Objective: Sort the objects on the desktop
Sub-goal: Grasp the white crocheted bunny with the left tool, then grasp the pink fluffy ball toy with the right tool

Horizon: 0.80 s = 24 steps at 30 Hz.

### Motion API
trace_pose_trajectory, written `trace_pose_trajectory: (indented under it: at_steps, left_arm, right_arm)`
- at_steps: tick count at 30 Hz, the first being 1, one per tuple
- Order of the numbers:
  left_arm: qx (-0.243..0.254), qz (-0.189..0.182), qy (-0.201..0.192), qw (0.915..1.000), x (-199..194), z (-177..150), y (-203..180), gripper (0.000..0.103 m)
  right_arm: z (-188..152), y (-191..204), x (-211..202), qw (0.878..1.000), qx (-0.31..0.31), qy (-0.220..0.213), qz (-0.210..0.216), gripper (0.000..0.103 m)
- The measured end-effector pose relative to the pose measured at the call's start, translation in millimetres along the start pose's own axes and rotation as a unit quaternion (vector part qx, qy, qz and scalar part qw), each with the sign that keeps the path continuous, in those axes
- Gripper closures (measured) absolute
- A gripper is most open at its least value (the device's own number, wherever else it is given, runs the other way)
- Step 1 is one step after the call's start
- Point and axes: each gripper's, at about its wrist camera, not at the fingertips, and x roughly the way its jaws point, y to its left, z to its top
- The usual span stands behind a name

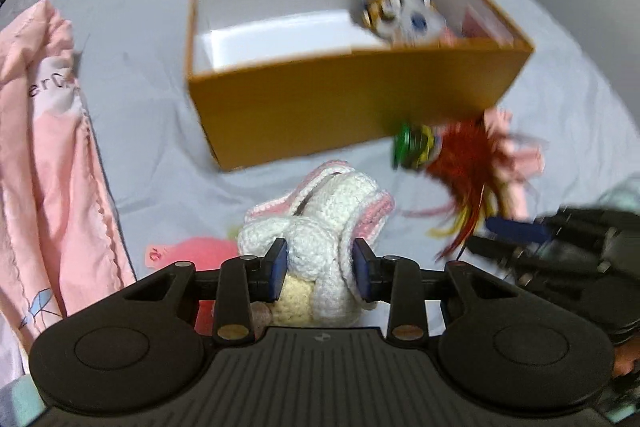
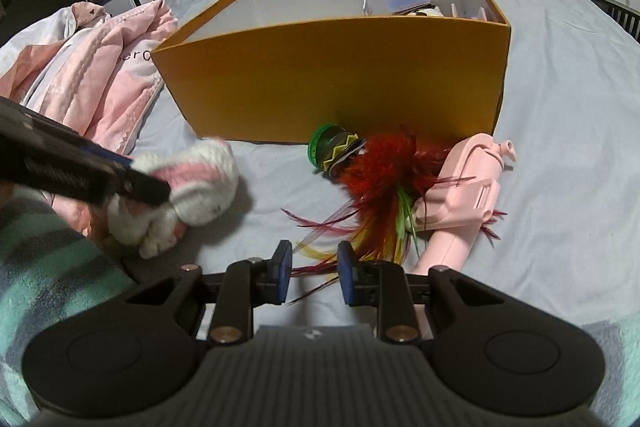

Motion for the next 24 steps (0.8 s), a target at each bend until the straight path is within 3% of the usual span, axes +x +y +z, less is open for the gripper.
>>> trace_pose_trajectory:
  at_steps: [4, 9, 16, 19, 24]
  left_arm:
    - [-0.046, -0.008, -0.045, 0.9979, -27.2, 7.6, 24.2, 0.064]
    - [-0.09, -0.001, -0.091, 0.9917, -56.2, 14.8, 53.8, 0.064]
    - [-0.169, 0.039, -0.09, 0.9807, -56.4, 4.9, 92.5, 0.064]
    - [-0.2, 0.037, -0.093, 0.9746, -52.6, -3.2, 105.2, 0.064]
    - [-0.246, 0.02, -0.093, 0.9647, -44.1, -15.9, 122.3, 0.064]
  right_arm:
    - [7.2, 7.0, -0.4, 1.0, -0.005, 0.0, 0.012, 0.076]
    - [26.7, 28.6, 6.9, 0.997, -0.004, 0.01, 0.079, 0.076]
    - [50.9, 86.0, 39.3, 0.982, -0.069, 0.042, 0.169, 0.075]
    - [58.2, 103.0, 59.8, 0.978, -0.065, 0.059, 0.19, 0.066]
    - [58.4, 128.2, 89.1, 0.975, -0.089, 0.087, 0.185, 0.065]
